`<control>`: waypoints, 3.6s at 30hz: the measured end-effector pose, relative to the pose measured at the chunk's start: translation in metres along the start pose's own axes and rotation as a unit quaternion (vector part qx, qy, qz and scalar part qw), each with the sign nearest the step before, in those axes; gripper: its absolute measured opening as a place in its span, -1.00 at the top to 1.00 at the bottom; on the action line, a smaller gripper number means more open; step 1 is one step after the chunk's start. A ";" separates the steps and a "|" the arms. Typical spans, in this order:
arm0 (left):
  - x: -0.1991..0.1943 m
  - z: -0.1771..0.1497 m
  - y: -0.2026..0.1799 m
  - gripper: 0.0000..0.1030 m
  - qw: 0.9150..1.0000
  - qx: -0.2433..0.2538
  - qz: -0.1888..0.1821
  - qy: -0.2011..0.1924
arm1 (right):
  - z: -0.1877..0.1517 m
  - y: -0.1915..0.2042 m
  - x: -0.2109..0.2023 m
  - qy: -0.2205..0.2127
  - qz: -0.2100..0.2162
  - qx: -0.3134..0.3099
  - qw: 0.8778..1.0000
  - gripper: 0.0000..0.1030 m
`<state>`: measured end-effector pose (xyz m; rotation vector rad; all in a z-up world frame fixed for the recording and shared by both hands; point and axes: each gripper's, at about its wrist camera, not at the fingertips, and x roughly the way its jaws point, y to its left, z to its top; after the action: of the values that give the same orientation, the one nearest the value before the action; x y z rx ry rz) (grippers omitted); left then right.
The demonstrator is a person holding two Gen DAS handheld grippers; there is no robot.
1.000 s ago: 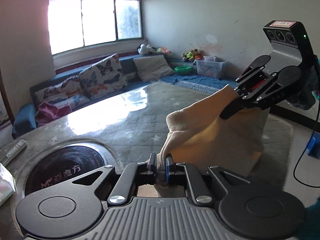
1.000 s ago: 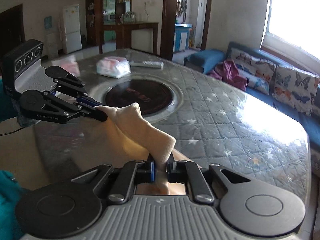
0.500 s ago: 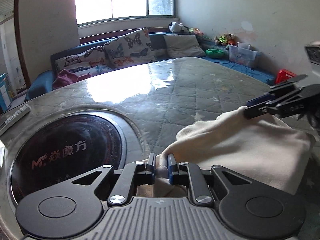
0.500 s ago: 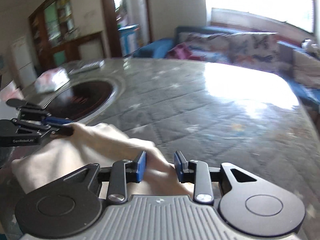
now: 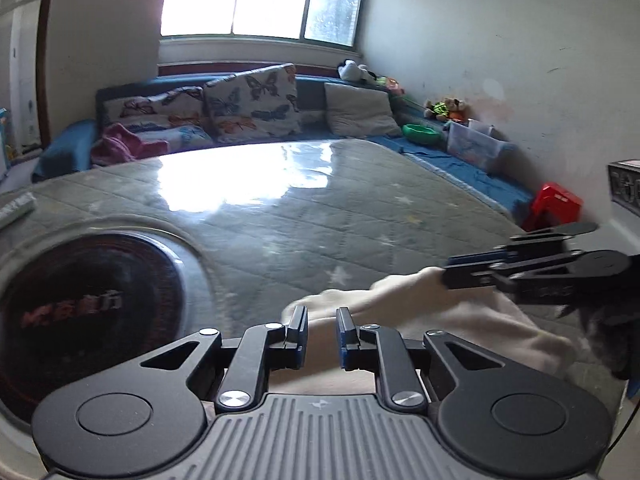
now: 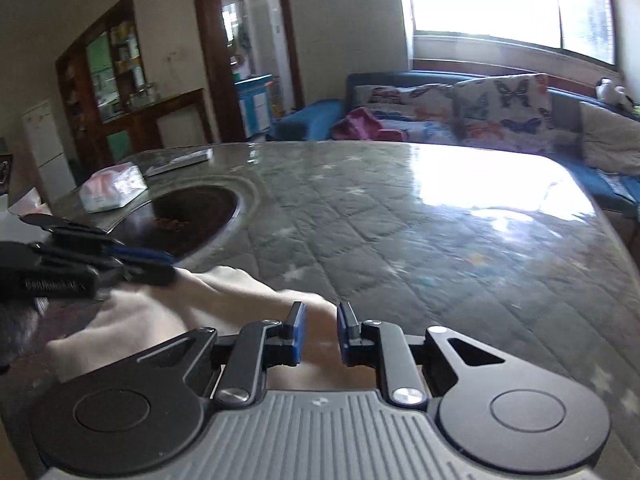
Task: Fold clothes
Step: 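Lift the hem with both tools and fold it toward the collar, then lower the folded hem onto the sweatshirt with both tools, then open both tools and withdraw from the folded sweatshirt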
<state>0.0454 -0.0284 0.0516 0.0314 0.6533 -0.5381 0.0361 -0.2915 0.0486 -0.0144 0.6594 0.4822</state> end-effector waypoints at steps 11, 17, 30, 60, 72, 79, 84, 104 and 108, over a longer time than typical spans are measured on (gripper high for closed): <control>0.025 -0.003 -0.002 0.68 1.000 -0.002 0.008 0.025 | -0.002 0.006 0.013 0.014 -0.033 -0.010 0.999 0.70; 0.026 -0.002 -0.007 0.68 1.000 0.006 0.014 0.023 | -0.022 0.008 -0.007 0.022 -0.065 -0.053 0.996 0.70; 0.003 -0.005 -0.044 0.68 0.999 0.041 -0.033 0.006 | -0.023 -0.042 -0.043 0.021 -0.043 0.054 0.997 0.68; -0.005 -0.031 -0.107 0.66 0.985 0.072 -0.158 0.012 | -0.019 -0.029 -0.014 0.054 -0.033 0.006 0.998 0.69; -0.061 -0.063 0.001 0.66 0.999 -0.051 -0.003 0.005 | -0.032 0.030 -0.049 -0.009 -0.018 -0.057 0.998 0.26; -0.078 -0.079 0.021 0.66 0.998 -0.058 0.012 -0.002 | -0.056 0.056 -0.039 0.012 -0.010 -0.108 0.994 0.08; -0.082 -0.068 0.007 0.66 0.999 -0.037 0.003 -0.019 | -0.053 0.075 -0.051 -0.012 -0.011 -0.142 0.990 -0.03; -0.059 -0.060 -0.015 0.66 0.999 -0.005 -0.040 -0.001 | -0.078 0.073 -0.063 -0.009 -0.020 -0.108 0.994 0.00; -0.053 -0.050 -0.011 0.65 0.999 -0.007 -0.036 -0.004 | -0.072 0.065 -0.074 -0.032 -0.036 -0.089 0.995 0.00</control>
<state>-0.0233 -0.0034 0.0443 -0.0068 0.6515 -0.6030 -0.0856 -0.2771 0.0440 -0.1900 0.5499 0.4683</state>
